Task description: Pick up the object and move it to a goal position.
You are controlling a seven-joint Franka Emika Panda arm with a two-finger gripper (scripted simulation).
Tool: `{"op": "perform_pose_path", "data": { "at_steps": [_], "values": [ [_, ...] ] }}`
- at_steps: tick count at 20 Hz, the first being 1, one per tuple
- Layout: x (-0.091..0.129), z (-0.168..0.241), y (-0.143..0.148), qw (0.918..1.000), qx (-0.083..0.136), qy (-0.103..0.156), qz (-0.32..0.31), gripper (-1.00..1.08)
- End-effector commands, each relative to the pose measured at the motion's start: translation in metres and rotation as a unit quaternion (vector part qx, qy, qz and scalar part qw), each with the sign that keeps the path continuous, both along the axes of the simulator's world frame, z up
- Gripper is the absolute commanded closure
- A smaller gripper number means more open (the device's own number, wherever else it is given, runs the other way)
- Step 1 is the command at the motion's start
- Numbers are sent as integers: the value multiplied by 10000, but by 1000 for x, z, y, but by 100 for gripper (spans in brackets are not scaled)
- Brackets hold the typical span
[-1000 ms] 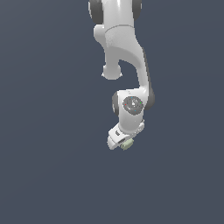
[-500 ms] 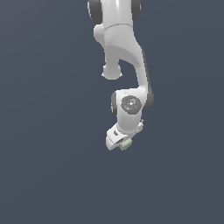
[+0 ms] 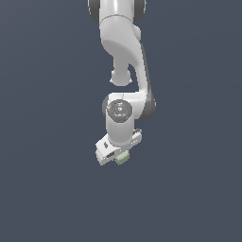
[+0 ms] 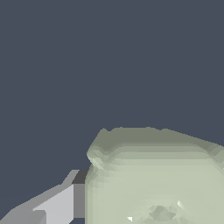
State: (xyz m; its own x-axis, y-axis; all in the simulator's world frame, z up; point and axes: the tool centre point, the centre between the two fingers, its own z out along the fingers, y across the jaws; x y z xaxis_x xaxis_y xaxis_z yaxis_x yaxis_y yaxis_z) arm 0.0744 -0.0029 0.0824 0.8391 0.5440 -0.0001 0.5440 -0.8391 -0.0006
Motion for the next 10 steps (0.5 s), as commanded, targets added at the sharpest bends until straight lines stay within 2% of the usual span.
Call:
{"op": "perform_pose_path", "data": {
  "at_steps": [1, 10],
  "values": [
    [8, 13, -22, 10000, 1, -1, 0, 108],
    [38, 53, -92, 10000, 1, -1, 0, 108]
  ]
}}
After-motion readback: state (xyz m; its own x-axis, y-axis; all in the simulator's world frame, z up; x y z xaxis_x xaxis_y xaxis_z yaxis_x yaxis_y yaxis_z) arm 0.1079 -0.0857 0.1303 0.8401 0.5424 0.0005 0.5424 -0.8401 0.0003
